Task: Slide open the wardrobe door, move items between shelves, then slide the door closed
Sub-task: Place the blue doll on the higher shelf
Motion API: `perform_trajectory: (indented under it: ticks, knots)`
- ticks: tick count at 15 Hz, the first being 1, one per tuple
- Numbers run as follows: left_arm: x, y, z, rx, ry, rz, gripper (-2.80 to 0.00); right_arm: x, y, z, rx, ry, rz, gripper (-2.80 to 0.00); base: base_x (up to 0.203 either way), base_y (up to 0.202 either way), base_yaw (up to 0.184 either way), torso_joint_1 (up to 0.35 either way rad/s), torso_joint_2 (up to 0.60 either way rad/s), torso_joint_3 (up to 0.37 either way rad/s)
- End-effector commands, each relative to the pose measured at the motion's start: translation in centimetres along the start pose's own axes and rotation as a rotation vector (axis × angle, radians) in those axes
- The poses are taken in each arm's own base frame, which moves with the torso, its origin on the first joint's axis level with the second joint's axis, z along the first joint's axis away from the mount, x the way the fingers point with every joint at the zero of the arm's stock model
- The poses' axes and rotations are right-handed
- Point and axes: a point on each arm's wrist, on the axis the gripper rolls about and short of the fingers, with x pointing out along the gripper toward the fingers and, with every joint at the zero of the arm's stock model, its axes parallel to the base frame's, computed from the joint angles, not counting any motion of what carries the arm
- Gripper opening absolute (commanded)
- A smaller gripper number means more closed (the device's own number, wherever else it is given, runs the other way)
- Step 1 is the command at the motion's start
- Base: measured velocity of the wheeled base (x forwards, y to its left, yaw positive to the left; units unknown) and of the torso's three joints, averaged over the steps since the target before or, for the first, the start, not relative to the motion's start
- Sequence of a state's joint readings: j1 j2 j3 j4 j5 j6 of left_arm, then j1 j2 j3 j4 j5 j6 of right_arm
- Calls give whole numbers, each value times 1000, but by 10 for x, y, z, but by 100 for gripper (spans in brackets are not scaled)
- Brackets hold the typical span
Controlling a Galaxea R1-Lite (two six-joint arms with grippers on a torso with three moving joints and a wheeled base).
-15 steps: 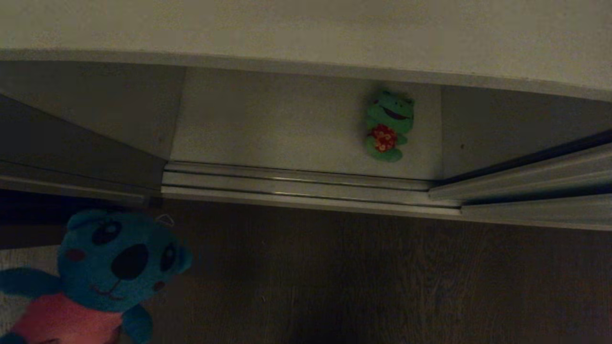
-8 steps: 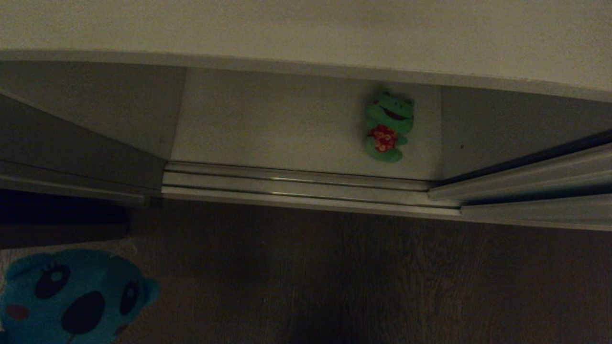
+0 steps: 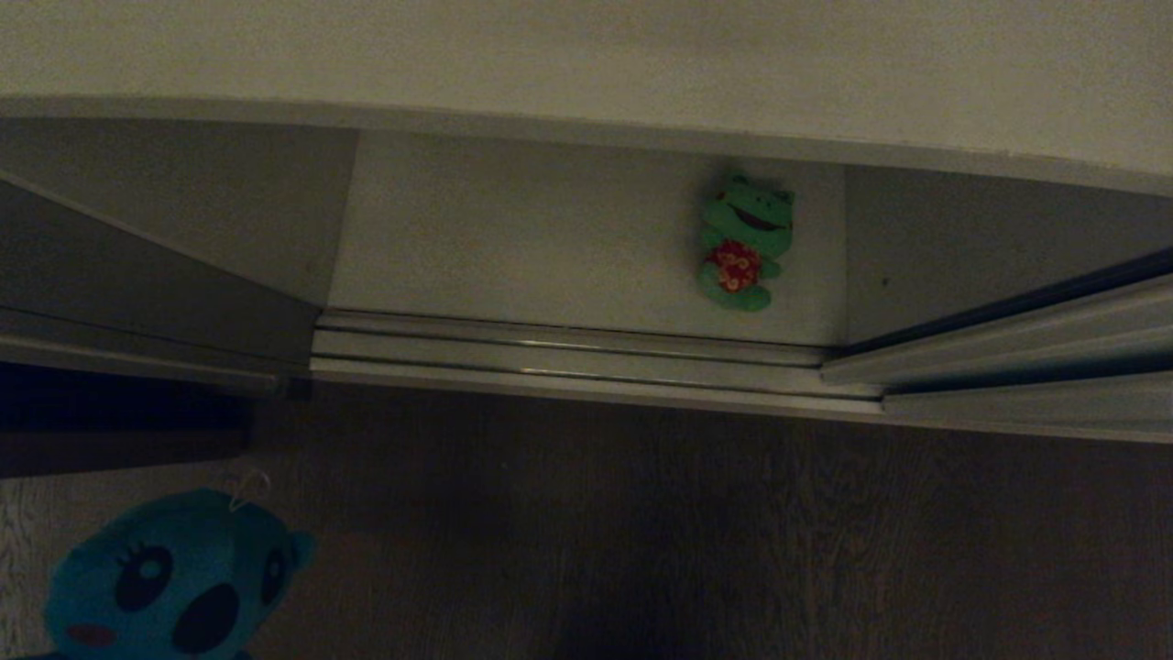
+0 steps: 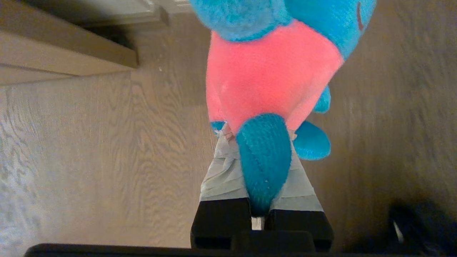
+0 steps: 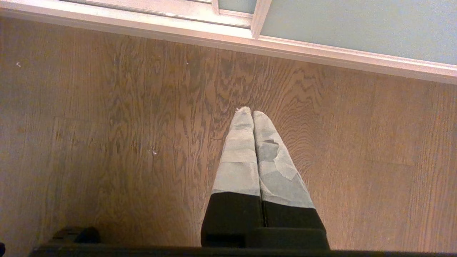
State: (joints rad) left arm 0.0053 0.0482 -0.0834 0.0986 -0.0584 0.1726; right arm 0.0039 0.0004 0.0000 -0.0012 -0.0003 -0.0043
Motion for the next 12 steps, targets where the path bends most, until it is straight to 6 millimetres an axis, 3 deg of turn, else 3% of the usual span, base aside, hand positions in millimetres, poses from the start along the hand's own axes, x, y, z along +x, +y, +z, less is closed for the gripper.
perform_trajectory:
  ticks: [1,12]
  knots:
    - [3,-2,-15,-16,-26,13,-280,0,0,0,-1,-1,1,-280,0,0,0,0,0,0]
    - [4,-2,-14,-32,-45,22,-280,0,0,0,-2,-2,1,-280,0,0,0,0,0,0]
